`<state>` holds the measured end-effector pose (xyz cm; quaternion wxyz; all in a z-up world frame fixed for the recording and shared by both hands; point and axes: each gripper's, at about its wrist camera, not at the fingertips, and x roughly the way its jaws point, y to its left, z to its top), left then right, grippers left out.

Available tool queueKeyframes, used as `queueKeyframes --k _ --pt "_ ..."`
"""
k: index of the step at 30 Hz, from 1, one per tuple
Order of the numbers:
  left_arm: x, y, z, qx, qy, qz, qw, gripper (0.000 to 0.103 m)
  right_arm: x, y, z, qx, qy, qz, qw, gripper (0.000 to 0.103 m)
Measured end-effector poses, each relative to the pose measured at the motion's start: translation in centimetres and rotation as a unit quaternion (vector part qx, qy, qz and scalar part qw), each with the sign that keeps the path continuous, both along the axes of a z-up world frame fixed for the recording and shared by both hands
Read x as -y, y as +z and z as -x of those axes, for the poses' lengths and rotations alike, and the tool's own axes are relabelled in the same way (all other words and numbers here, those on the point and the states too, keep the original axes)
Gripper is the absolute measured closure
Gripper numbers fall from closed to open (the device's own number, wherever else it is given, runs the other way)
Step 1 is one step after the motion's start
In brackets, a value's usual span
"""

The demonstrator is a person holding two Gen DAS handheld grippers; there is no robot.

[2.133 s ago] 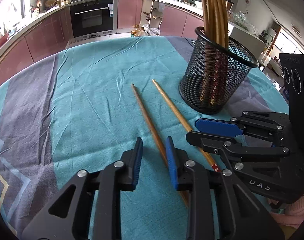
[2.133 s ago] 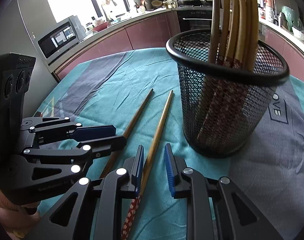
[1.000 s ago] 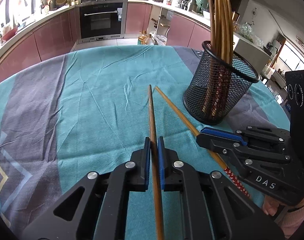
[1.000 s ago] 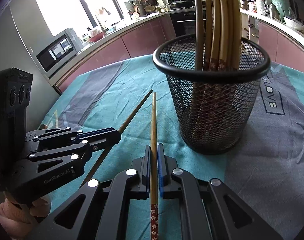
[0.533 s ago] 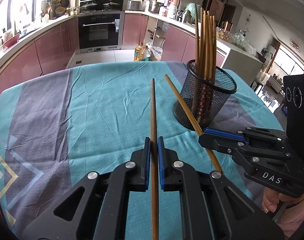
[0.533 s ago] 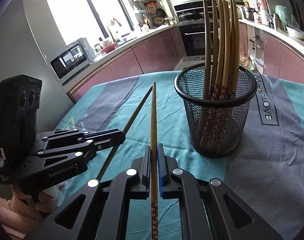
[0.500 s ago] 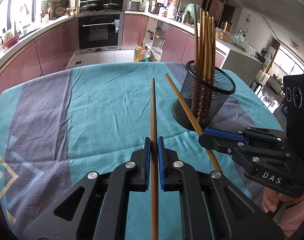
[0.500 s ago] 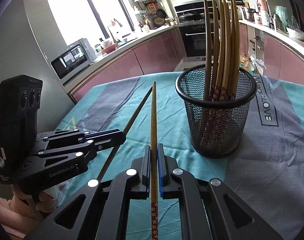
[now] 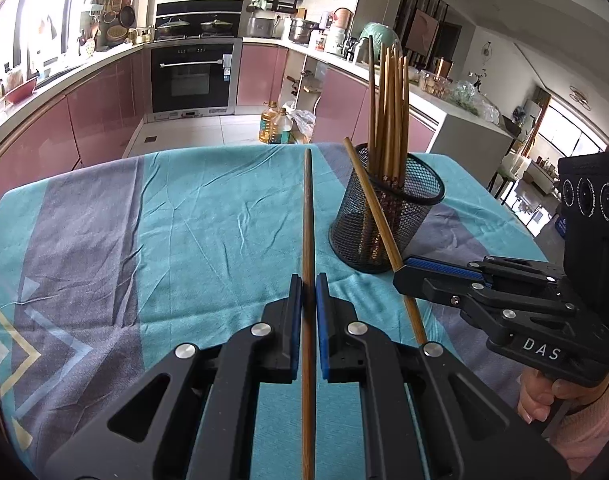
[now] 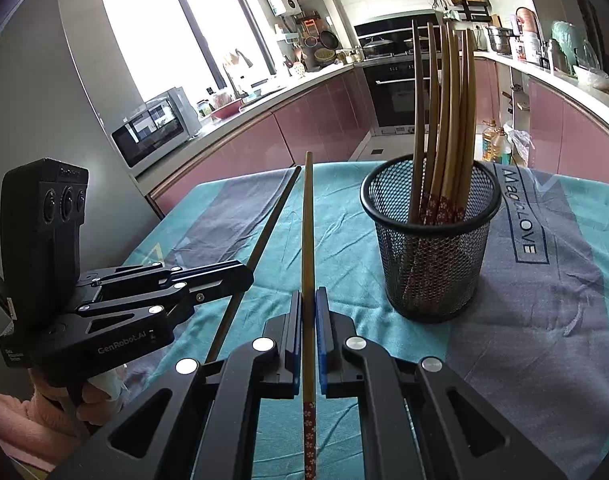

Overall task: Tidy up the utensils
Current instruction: 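Lift the chopstick upright with the right gripper while the left lifts its chopstick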

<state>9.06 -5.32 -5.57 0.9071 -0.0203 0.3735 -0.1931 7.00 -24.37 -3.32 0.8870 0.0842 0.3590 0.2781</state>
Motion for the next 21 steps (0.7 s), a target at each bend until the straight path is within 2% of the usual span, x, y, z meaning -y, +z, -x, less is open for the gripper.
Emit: queueKeyframes --k 21 --pt "-0.2 1.9 1.4 0.021 -0.01 0.019 0.9996 0.095 0.8 1.4 1.1 0.026 -0.007 -0.014 1.0 0.097"
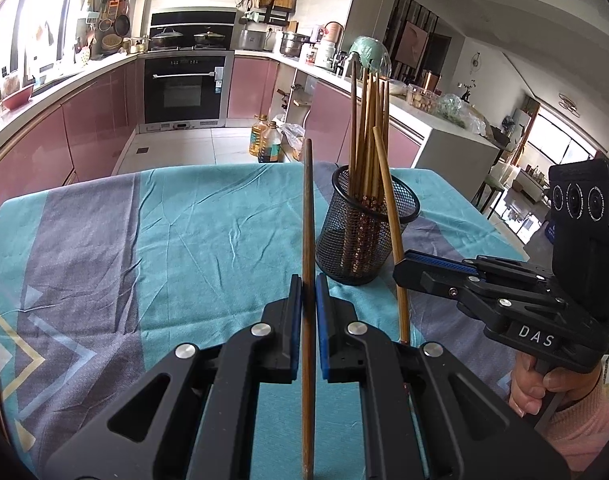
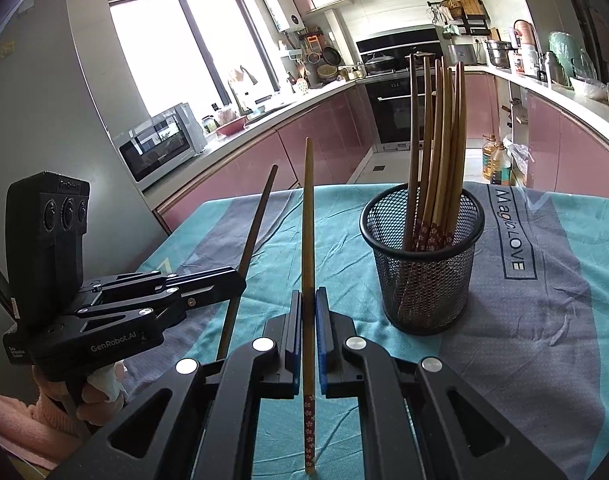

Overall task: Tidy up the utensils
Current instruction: 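Lift the chopstick upright with the right gripper while the left lifts its chopstick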

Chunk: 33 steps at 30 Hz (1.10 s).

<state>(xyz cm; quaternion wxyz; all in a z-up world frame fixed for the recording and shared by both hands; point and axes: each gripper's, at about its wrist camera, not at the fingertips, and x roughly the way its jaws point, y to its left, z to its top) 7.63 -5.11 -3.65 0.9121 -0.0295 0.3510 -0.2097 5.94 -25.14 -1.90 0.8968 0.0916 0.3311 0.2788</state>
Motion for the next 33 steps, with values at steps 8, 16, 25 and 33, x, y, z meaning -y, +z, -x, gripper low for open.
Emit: queueKeyframes --k 8,16,25,33 --pt "0.0 0.4 -0.1 0.008 -0.001 0.001 1.0 0.095 0.5 0.5 0.1 0.008 -0.004 -0.003 1.0 0.097" --pt "0.0 0.9 0.1 0.015 -0.006 0.003 0.9999 0.095 0.6 1.2 0.3 0.018 -0.008 -0.005 1.0 0.097" --pt "-0.1 1.3 0.2 0.018 -0.009 0.009 0.9998 0.095 0.8 1.6 0.5 0.026 -0.01 -0.007 1.0 0.097" --pt "-0.1 1.5 0.2 0.021 -0.013 0.01 0.9996 0.095 1.0 1.7 0.4 0.03 -0.014 -0.009 0.999 0.097"
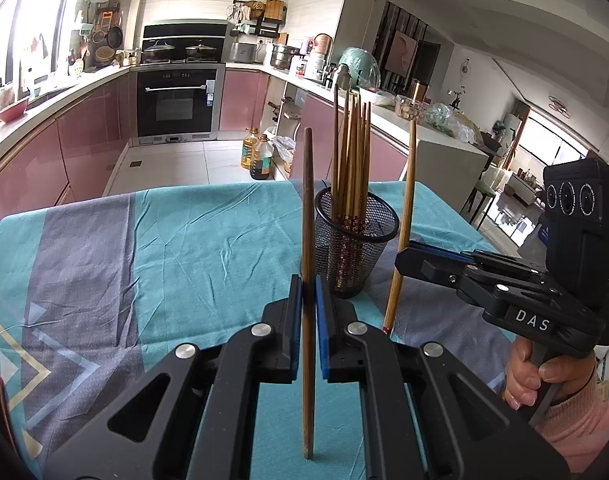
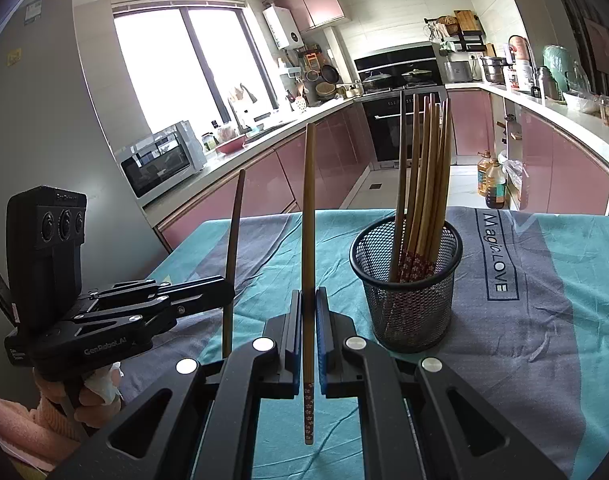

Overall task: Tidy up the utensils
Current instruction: 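Lift the chopstick upright with the right gripper while the left lifts its chopstick, then carry the upright chopstick over the mesh cup with the right gripper while the left follows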

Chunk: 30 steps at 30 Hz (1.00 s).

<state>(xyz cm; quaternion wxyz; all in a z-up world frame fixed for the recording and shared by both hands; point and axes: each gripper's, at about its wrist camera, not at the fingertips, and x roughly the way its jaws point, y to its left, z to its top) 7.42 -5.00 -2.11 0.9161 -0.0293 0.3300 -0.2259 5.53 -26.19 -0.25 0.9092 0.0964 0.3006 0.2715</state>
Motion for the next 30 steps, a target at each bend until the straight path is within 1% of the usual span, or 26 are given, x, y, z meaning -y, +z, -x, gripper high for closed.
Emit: queueKeyframes --k 30 --pt "0.36 0.57 -0.13 0.008 -0.007 0.001 0.9999 0.095 0.19 0.86 0.27 0.016 -0.004 -0.002 1.0 0.097"
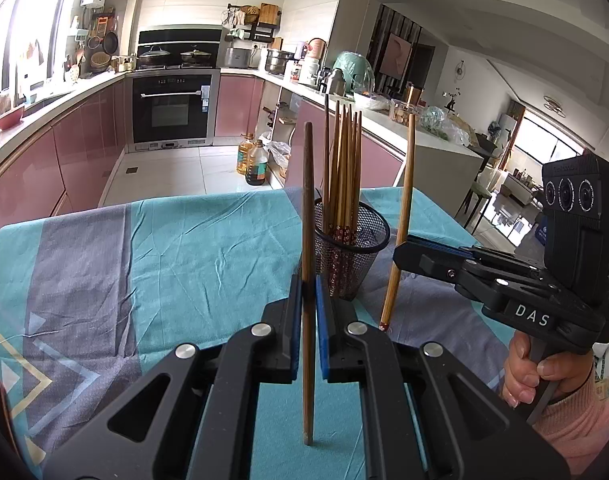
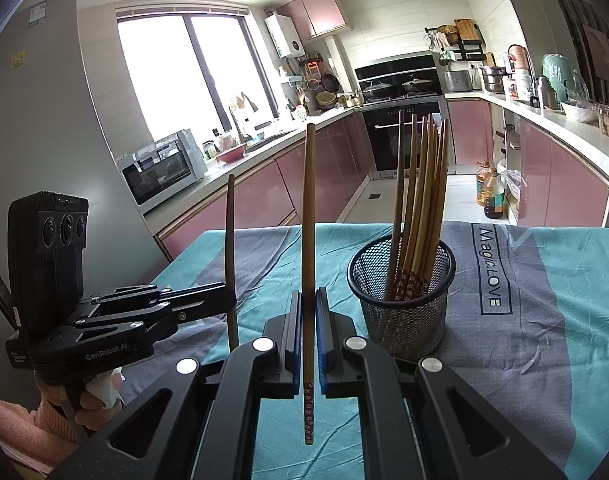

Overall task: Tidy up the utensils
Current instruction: 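Carry the upright chopstick over the mesh cup with the right gripper while the left follows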

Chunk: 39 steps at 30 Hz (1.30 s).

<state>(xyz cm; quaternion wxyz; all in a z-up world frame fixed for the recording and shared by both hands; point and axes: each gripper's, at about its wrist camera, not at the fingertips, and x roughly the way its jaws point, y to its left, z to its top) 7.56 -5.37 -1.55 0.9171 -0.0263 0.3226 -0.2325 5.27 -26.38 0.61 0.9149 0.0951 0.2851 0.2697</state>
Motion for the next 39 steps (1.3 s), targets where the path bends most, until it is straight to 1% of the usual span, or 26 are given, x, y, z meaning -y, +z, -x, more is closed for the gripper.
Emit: queueKeyframes --k 39 --pt "0.3 1.2 -0.7 0.01 -0.009 0.005 0.9999 0.096 0.9 1.1 -0.3 0.015 -0.011 0.0 1.0 0.097"
